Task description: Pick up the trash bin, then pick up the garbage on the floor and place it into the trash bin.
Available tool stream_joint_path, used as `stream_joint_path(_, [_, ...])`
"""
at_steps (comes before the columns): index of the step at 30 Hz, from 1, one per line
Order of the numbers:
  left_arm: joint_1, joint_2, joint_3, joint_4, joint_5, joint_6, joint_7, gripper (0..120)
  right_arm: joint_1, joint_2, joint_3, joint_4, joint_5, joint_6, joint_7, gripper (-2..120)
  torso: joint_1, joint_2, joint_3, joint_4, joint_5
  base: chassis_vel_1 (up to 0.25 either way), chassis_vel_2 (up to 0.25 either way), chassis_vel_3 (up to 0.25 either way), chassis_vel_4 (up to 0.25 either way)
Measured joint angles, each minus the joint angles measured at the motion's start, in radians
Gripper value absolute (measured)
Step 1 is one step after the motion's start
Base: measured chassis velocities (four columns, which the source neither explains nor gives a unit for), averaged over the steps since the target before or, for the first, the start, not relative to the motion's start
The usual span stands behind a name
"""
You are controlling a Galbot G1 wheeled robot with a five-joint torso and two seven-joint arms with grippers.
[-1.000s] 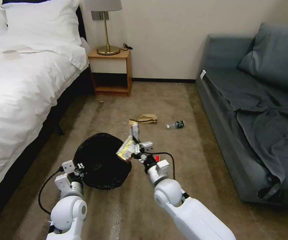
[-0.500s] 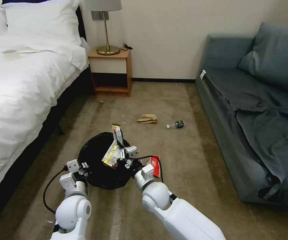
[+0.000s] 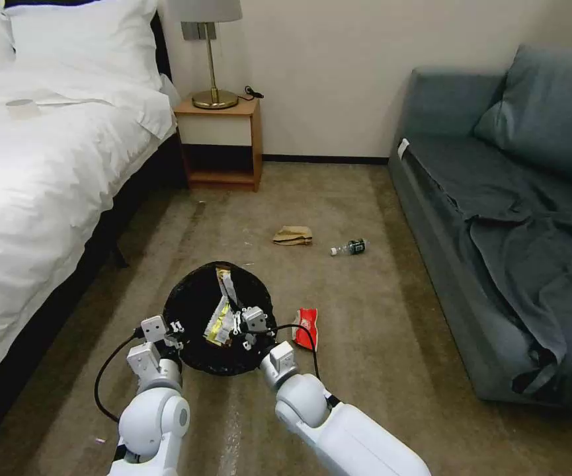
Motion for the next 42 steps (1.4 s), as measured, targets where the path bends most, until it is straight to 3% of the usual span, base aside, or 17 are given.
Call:
stream_joint_path(2, [0.0, 0.001, 0.0, -0.003, -0.002, 0.001, -0.001, 3, -0.005, 0.0, 0.002, 0.006, -0.002, -0.002, 0.0, 32, 0.0, 0.0, 0.0, 0.0, 0.0, 0.0, 0.0, 0.0, 0.0])
stream_joint_path(6, [0.001, 0.001, 0.0, -0.003, -0.002, 0.001, -0.001, 3, -0.008, 0.0, 0.003, 0.01, -0.003, -0.005, 0.0, 40, 0.0, 0.0, 0.0, 0.0, 0.0, 0.0, 0.0, 0.0, 0.0])
stream_joint_path(9, [0.002, 0.0, -0.003, -0.003, -0.002, 0.001, -0.002, 3, -0.008, -0.001, 0.008, 0.014, -0.002, -0.007, 0.0, 57, 0.0, 0.0, 0.0, 0.0, 0.0, 0.0, 0.0, 0.0, 0.0])
stream_joint_path(22, [-0.001, 0.001, -0.005, -0.001, -0.003, 0.001, -0.002, 3, 0.013, 0.005, 0.067, 0.054, 0.006, -0.015, 0.0, 98, 0.0, 0.0, 0.0, 0.0, 0.0, 0.0, 0.0, 0.0, 0.0])
stream_joint_path(32, [-0.003, 0.015, -0.023, 0.001, -0.016, -0.003, 0.004, 3, 0.044, 0.011, 0.226, 0.058, 0.042, -0.027, 0.003, 100, 0.0, 0.0, 0.0, 0.0001, 0.0, 0.0, 0.0, 0.0, 0.0])
stream_joint_path(42, [-0.009, 0.029, -0.072, 0.009, -0.038, -0.004, 0.019, 3, 0.043, 0.017, 0.354, -0.056, 0.034, -0.011, -0.008, 100, 0.0, 0.0, 0.0, 0.0, 0.0, 0.0, 0.0, 0.0, 0.0])
